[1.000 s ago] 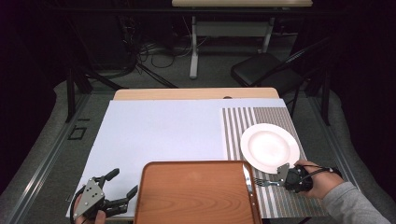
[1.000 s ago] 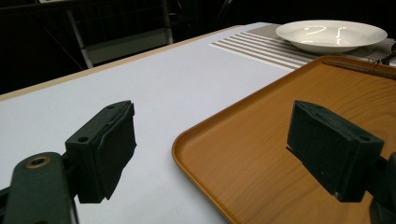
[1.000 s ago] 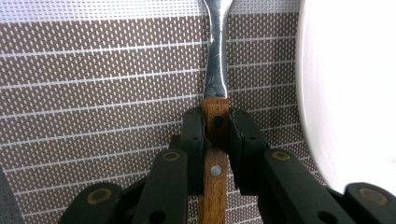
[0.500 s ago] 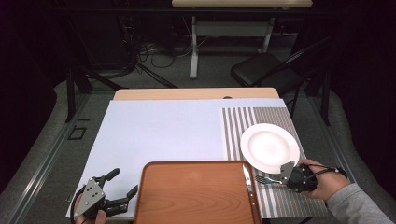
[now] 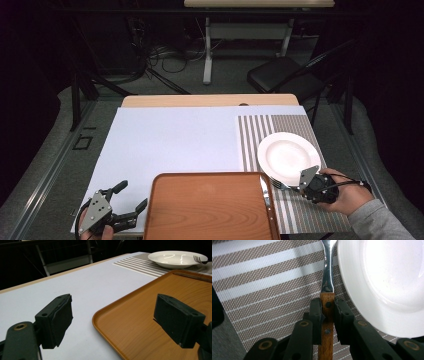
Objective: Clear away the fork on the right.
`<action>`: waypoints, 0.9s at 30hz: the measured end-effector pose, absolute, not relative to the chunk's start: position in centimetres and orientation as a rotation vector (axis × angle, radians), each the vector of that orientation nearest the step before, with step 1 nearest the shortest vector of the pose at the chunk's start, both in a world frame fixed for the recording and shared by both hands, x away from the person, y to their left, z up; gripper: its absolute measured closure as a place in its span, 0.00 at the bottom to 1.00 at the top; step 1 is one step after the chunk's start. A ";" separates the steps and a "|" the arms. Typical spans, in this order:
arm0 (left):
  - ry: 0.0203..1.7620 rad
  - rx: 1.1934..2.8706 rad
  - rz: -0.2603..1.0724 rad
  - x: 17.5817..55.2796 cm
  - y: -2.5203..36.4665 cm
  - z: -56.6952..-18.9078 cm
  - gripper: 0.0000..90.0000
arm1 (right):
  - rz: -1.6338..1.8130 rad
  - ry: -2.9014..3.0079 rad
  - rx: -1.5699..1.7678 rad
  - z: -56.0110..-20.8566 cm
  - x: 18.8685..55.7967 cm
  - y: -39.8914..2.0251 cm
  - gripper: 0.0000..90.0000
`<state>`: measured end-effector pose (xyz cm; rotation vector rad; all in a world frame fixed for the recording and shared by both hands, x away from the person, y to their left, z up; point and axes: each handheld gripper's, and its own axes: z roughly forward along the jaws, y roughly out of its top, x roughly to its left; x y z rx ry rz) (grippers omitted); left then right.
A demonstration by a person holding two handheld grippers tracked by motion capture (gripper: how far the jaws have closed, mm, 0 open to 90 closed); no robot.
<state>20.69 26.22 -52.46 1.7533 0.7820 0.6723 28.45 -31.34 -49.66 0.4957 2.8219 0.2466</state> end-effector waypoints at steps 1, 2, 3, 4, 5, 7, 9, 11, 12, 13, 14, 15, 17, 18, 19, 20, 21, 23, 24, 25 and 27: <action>0.781 1.754 0.673 20.7 26.2 -52.5 0.17 | 0.260 2.813 0.522 -49.7 28.5 -31.3 0.86; 0.781 1.754 0.673 20.7 26.2 -52.5 0.17 | 0.270 2.813 0.561 -49.6 28.5 -31.3 0.86; 0.782 1.753 0.673 20.7 26.2 -52.5 0.17 | 0.288 2.807 0.595 -49.7 28.6 -31.4 0.86; 0.781 1.752 0.674 20.7 26.2 -52.5 0.17 | 0.302 2.797 0.639 -49.6 28.6 -31.4 0.86; 0.781 1.753 0.674 20.7 26.2 -52.5 0.17 | 0.330 2.791 0.692 -49.6 28.6 -31.4 0.86; 0.782 1.756 0.671 20.7 26.2 -52.5 0.17 | 0.363 2.772 0.773 -49.4 28.5 -31.5 0.86; 0.780 1.755 0.672 20.7 26.2 -52.5 0.17 | 0.376 2.763 0.822 -49.3 28.4 -31.5 0.86; 0.780 1.755 0.674 20.7 26.2 -52.5 0.17 | 0.392 2.756 0.889 -49.3 28.4 -31.4 0.86; 0.780 1.751 0.675 20.7 26.2 -52.5 0.17 | 0.394 2.753 0.916 -49.3 28.4 -31.4 0.86; 0.781 1.755 0.674 20.7 26.2 -52.4 0.17 | 0.395 2.732 0.970 -49.2 28.4 -31.3 0.86; 0.781 1.755 0.674 20.7 26.2 -52.4 0.17 | 0.390 2.718 1.002 -49.1 28.4 -31.3 0.86; 0.781 1.755 0.673 20.7 26.2 -52.4 0.17 | 0.421 2.688 1.052 -49.0 28.5 -31.2 0.86; 0.781 1.755 0.672 20.7 26.2 -52.5 0.17 | 0.426 2.648 1.154 -48.6 28.6 -31.2 0.86; 0.782 1.756 0.672 20.7 26.2 -52.5 0.17 | 0.451 2.642 1.199 -48.5 28.6 -31.2 0.86; 0.780 1.756 0.673 20.7 26.2 -52.5 0.17 | 0.470 2.633 1.234 -48.4 28.7 -31.1 0.86; 0.780 1.756 0.673 20.7 26.2 -52.5 0.17 | 0.475 2.635 1.263 -48.3 28.7 -31.1 0.86; 0.780 1.755 0.674 20.7 26.2 -52.4 0.17 | 0.484 2.635 1.285 -48.2 28.7 -31.0 0.86; 0.781 1.755 0.673 20.7 26.3 -52.4 0.17 | 0.486 2.610 1.334 -48.1 28.6 -30.9 0.86; 0.781 1.755 0.673 20.7 26.3 -52.4 0.17 | 0.493 2.609 1.356 -48.1 28.6 -31.0 0.86; 0.781 1.755 0.672 20.7 26.3 -52.4 0.17 | 0.475 2.602 1.391 -47.8 28.6 -30.9 0.86; 0.781 1.753 0.674 20.7 26.2 -52.4 0.17 | 0.525 2.583 1.426 -47.8 28.7 -31.0 0.86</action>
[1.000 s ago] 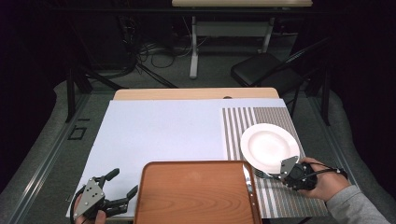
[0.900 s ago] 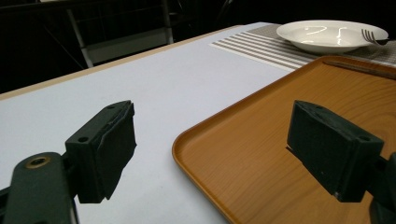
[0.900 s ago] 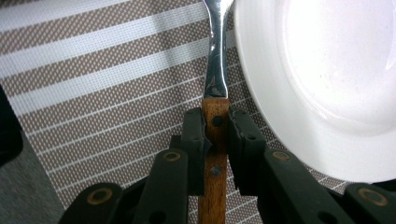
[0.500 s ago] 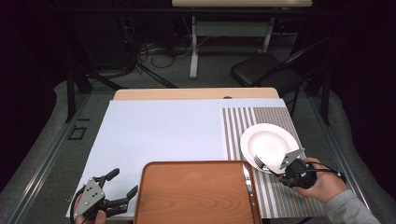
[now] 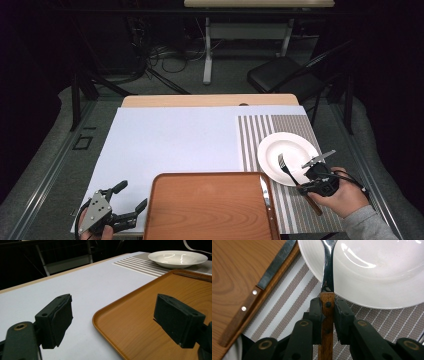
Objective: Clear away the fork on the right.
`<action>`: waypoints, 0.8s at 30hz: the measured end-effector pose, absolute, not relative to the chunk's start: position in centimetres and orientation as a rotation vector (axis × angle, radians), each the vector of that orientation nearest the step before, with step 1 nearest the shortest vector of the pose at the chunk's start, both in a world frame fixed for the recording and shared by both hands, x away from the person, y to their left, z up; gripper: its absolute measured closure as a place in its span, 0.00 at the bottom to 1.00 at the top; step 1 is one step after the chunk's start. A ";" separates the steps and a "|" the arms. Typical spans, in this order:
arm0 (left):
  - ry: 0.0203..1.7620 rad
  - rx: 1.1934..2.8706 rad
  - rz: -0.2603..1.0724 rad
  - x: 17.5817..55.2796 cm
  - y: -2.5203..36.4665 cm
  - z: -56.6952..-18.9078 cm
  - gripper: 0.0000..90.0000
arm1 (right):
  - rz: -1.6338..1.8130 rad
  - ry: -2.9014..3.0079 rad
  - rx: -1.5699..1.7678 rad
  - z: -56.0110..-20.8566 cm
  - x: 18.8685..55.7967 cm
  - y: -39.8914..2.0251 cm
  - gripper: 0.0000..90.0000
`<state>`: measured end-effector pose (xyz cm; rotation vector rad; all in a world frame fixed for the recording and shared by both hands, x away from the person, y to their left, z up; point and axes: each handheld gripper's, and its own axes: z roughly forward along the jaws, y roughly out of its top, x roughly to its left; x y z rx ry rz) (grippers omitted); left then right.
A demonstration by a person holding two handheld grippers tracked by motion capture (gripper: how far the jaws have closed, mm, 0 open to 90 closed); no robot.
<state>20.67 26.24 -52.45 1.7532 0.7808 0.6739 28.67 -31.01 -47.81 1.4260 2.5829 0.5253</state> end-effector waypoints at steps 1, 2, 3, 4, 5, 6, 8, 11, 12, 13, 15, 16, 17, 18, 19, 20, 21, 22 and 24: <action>0.781 1.753 0.673 20.7 26.2 -52.4 0.17 | 0.529 2.564 1.475 -47.7 28.7 -31.0 0.86; 0.781 1.754 0.673 20.7 26.2 -52.4 0.17 | 0.538 2.561 1.485 -47.6 28.7 -31.1 0.86; 0.782 1.755 0.672 20.7 26.3 -52.4 0.17 | 0.540 2.541 1.533 -47.5 28.6 -31.0 0.86; 0.782 1.756 0.672 20.7 26.3 -52.4 0.17 | 0.543 2.519 1.575 -47.4 28.6 -31.1 0.86; 0.781 1.754 0.673 20.7 26.3 -52.4 0.17 | 0.535 2.512 1.599 -47.2 28.6 -31.1 0.86; 0.782 1.755 0.672 20.7 26.3 -52.4 0.17 | 0.597 2.485 1.618 -47.4 28.5 -31.2 0.86; 0.782 1.755 0.671 20.7 26.3 -52.4 0.17 | 0.589 2.480 1.670 -47.1 28.5 -31.3 0.86; 0.782 1.755 0.671 20.7 26.3 -52.4 0.17 | 0.590 2.465 1.706 -46.7 28.4 -31.3 0.87; 0.783 1.752 0.673 20.7 26.3 -52.5 0.17 | 0.611 2.461 1.703 -46.7 28.3 -31.4 0.87; 0.782 1.752 0.675 20.7 26.3 -52.4 0.17 | 0.631 2.452 1.712 -46.6 28.2 -31.4 0.87; 0.782 1.749 0.675 20.7 26.3 -52.4 0.17 | 0.649 2.449 1.735 -46.5 28.1 -31.4 0.87; 0.783 1.750 0.674 20.7 26.3 -52.4 0.17 | 0.655 2.449 1.739 -46.4 28.0 -31.4 0.87; 0.783 1.750 0.674 20.7 26.3 -52.5 0.17 | 0.665 2.448 1.755 -46.3 27.9 -31.5 0.87; 0.783 1.750 0.673 20.7 26.3 -52.5 0.17 | 0.677 2.437 1.754 -46.2 27.8 -31.5 0.87; 0.782 1.749 0.673 20.7 26.3 -52.4 0.17 | 0.693 2.426 1.765 -46.2 27.8 -31.6 0.87; 0.782 1.750 0.674 20.7 26.3 -52.4 0.17 | 0.700 2.423 1.766 -46.0 27.6 -31.7 0.87; 0.783 1.749 0.675 20.7 26.3 -52.4 0.17 | 0.735 2.413 1.775 -45.9 27.5 -31.8 0.87; 0.784 1.747 0.675 20.7 26.3 -52.4 0.17 | 0.741 2.405 1.766 -45.8 27.3 -31.9 0.87; 0.785 1.746 0.675 20.7 26.3 -52.4 0.17 | 0.732 2.385 1.763 -45.5 26.9 -31.9 0.87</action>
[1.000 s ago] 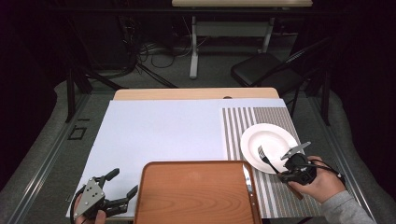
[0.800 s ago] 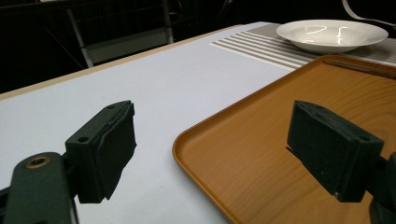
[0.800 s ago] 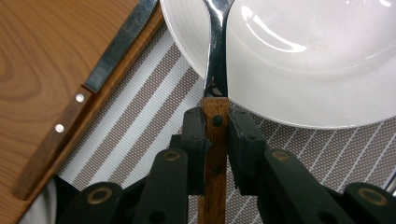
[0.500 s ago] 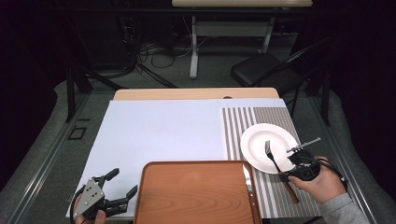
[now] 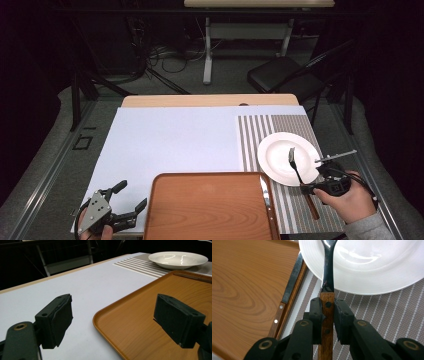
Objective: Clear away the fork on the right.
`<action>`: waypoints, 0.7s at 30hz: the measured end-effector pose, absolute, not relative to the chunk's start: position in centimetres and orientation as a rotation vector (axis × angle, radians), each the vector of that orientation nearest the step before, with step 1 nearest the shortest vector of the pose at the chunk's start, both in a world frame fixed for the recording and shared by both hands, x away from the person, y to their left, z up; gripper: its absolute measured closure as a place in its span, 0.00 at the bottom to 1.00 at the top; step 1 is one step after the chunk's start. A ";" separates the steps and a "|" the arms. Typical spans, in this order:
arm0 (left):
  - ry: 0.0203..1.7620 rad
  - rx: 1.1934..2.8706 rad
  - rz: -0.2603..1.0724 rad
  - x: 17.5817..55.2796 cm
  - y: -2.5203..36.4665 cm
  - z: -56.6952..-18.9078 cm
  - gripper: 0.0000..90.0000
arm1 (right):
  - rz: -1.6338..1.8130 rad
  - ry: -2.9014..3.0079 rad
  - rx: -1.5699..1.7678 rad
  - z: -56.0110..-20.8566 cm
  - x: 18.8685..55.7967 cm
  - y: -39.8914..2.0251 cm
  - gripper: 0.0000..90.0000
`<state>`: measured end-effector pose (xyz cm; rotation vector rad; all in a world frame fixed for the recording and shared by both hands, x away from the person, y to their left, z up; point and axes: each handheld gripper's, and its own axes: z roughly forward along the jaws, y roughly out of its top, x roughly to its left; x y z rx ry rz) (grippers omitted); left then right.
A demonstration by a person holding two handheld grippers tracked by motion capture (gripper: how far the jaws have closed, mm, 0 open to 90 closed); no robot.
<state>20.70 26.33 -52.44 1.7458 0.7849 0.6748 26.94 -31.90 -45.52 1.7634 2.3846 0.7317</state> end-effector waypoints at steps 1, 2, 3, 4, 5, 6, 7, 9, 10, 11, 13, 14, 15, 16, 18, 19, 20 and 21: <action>0.785 1.746 0.675 20.7 26.3 -52.4 0.17 | 0.760 2.379 1.764 -45.4 26.7 -32.0 0.87; 0.784 1.746 0.675 20.7 26.3 -52.4 0.17 | 0.772 2.376 1.768 -45.3 26.5 -32.0 0.87; 0.782 1.748 0.674 20.7 26.3 -52.4 0.17 | 0.785 2.375 1.764 -45.3 26.3 -32.0 0.87; 0.781 1.748 0.675 20.6 26.3 -52.4 0.17 | 0.782 2.373 1.761 -45.2 26.1 -32.0 0.87; 0.781 1.748 0.676 20.6 26.3 -52.4 0.17 | 0.811 2.372 1.767 -45.2 25.9 -32.0 0.87; 0.781 1.747 0.675 20.6 26.3 -52.4 0.17 | 0.827 2.376 1.770 -45.2 25.7 -32.0 0.87; 0.782 1.747 0.676 20.6 26.3 -52.4 0.17 | 0.843 2.378 1.770 -45.2 25.5 -32.1 0.87; 0.783 1.745 0.677 20.7 26.3 -52.4 0.17 | 0.856 2.371 1.762 -45.2 25.1 -31.9 0.87; 0.782 1.749 0.677 20.7 26.3 -52.4 0.17 | 0.861 2.369 1.760 -45.3 24.9 -31.9 0.87; 0.781 1.749 0.677 20.7 26.3 -52.4 0.17 | 0.867 2.370 1.767 -45.3 24.8 -31.8 0.87; 0.780 1.750 0.678 20.7 26.3 -52.4 0.17 | 0.895 2.369 1.765 -45.5 24.6 -31.6 0.87; 0.780 1.750 0.678 20.7 26.3 -52.4 0.17 | 0.909 2.372 1.759 -45.6 24.5 -31.6 0.87; 0.782 1.750 0.678 20.7 26.3 -52.4 0.17 | 0.921 2.372 1.755 -45.7 24.4 -31.5 0.87; 0.780 1.750 0.679 20.7 26.3 -52.4 0.17 | 0.931 2.367 1.751 -45.7 24.2 -31.3 0.87; 0.781 1.750 0.676 20.7 26.3 -52.4 0.17 | 0.947 2.366 1.743 -45.8 24.0 -31.0 0.87; 0.781 1.751 0.676 20.7 26.3 -52.4 0.17 | 0.955 2.364 1.740 -45.9 23.9 -30.9 0.87; 0.780 1.750 0.676 20.7 26.3 -52.4 0.17 | 0.960 2.368 1.738 -45.9 23.8 -30.7 0.87; 0.779 1.751 0.676 20.6 26.3 -52.4 0.17 | 0.974 2.371 1.730 -45.9 23.7 -30.6 0.87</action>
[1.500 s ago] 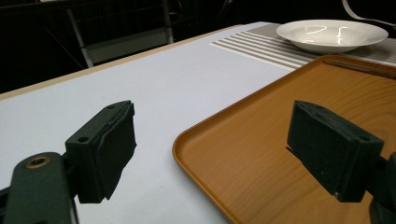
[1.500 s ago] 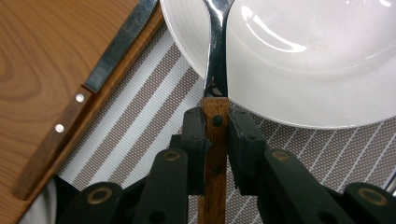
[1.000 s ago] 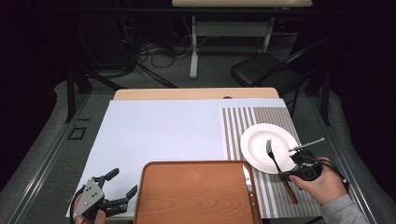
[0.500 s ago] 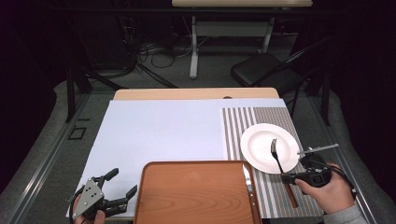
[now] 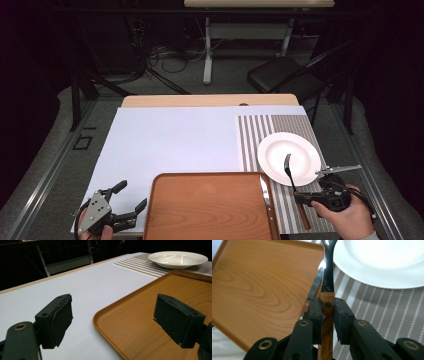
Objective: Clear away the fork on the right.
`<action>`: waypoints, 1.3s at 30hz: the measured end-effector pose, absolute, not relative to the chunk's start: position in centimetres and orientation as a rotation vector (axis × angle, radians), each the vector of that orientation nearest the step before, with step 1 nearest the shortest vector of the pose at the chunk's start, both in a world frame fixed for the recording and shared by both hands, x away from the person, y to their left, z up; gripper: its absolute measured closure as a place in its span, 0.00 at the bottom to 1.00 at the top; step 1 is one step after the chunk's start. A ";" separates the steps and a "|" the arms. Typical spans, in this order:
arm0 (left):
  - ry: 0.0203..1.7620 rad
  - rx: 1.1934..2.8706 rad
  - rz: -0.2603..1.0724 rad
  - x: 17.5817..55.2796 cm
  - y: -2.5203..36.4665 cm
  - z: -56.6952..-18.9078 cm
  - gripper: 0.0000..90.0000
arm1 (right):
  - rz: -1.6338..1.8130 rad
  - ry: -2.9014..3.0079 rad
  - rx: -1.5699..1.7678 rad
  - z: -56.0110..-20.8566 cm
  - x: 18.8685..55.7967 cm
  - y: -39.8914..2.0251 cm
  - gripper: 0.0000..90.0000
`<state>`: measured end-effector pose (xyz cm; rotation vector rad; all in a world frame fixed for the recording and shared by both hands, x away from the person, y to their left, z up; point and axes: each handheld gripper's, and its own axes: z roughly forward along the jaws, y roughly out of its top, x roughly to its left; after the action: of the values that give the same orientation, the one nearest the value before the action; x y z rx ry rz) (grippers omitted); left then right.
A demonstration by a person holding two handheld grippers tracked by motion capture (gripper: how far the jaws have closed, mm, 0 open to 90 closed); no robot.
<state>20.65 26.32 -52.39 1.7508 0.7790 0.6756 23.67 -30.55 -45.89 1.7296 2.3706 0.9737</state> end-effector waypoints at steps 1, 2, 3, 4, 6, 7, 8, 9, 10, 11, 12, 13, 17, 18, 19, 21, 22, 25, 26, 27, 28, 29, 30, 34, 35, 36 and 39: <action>0.778 1.751 0.676 20.6 26.3 -52.4 0.17 | 0.988 2.372 1.730 -45.9 23.6 -30.4 0.87; 0.779 1.751 0.676 20.6 26.3 -52.4 0.17 | 1.006 2.375 1.723 -46.0 23.5 -30.2 0.87; 0.779 1.749 0.675 20.6 26.3 -52.4 0.17 | 1.016 2.380 1.723 -46.0 23.4 -29.9 0.87; 0.777 1.751 0.675 20.6 26.3 -52.4 0.17 | 1.026 2.387 1.714 -46.2 23.3 -29.6 0.87; 0.778 1.749 0.674 20.6 26.3 -52.4 0.17 | 1.033 2.393 1.701 -46.4 23.3 -29.0 0.87; 0.779 1.748 0.676 20.6 26.3 -52.4 0.17 | 1.035 2.395 1.697 -46.4 23.3 -28.8 0.87; 0.778 1.749 0.676 20.6 26.4 -52.4 0.17 | 1.029 2.398 1.688 -46.5 23.3 -28.4 0.87; 0.778 1.749 0.676 20.6 26.4 -52.4 0.17 | 1.028 2.402 1.682 -46.6 23.4 -28.2 0.87; 0.779 1.748 0.675 20.6 26.3 -52.4 0.17 | 1.023 2.409 1.678 -46.7 23.4 -27.8 0.87; 0.778 1.748 0.675 20.6 26.3 -52.4 0.17 | 1.024 2.419 1.667 -46.8 23.5 -27.5 0.87; 0.778 1.748 0.675 20.6 26.3 -52.4 0.17 | 1.028 2.423 1.662 -46.9 23.5 -27.2 0.87; 0.777 1.750 0.676 20.6 26.4 -52.4 0.17 | 1.028 2.423 1.651 -47.0 23.5 -26.9 0.87; 0.776 1.749 0.676 20.6 26.4 -52.4 0.17 | 1.034 2.453 1.629 -47.2 23.7 -25.7 0.87; 0.776 1.750 0.676 20.6 26.4 -52.4 0.17 | 1.039 2.455 1.620 -47.2 23.7 -25.5 0.87; 0.776 1.750 0.676 20.6 26.4 -52.4 0.17 | 1.036 2.459 1.620 -47.3 23.8 -25.2 0.87; 0.776 1.748 0.678 20.6 26.4 -52.4 0.17 | 1.048 2.472 1.607 -47.4 23.8 -24.6 0.87; 0.775 1.748 0.678 20.6 26.4 -52.4 0.17 | 1.051 2.481 1.601 -47.5 23.9 -24.3 0.87; 0.775 1.748 0.677 20.6 26.4 -52.4 0.17 | 1.046 2.490 1.585 -47.6 24.0 -23.6 0.87; 0.774 1.749 0.678 20.6 26.4 -52.4 0.17 | 1.045 2.493 1.585 -47.7 24.0 -23.4 0.87; 0.774 1.749 0.678 20.6 26.4 -52.4 0.17 | 1.052 2.495 1.579 -47.7 24.1 -23.2 0.87; 0.773 1.748 0.679 20.6 26.4 -52.4 0.17 | 1.049 2.494 1.577 -47.8 24.1 -23.0 0.87; 0.775 1.749 0.678 20.6 26.4 -52.4 0.17 | 1.050 2.504 1.574 -47.8 24.1 -22.8 0.87; 0.775 1.748 0.679 20.6 26.4 -52.3 0.17 | 1.049 2.508 1.572 -47.8 24.1 -22.8 0.87; 0.774 1.747 0.677 20.6 26.4 -52.3 0.17 | 1.052 2.508 1.564 -47.7 24.2 -22.5 0.87; 0.773 1.748 0.678 20.6 26.4 -52.3 0.17 | 1.056 2.509 1.564 -47.7 24.2 -22.4 0.87; 0.773 1.748 0.678 20.6 26.4 -52.3 0.17 | 1.054 2.508 1.562 -47.7 24.2 -22.4 0.87; 0.773 1.749 0.678 20.6 26.4 -52.3 0.17 | 1.052 2.511 1.562 -47.8 24.2 -22.2 0.87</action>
<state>20.58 26.42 -52.35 1.7488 0.7734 0.6778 24.20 -22.25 -47.81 1.5623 2.5111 1.0519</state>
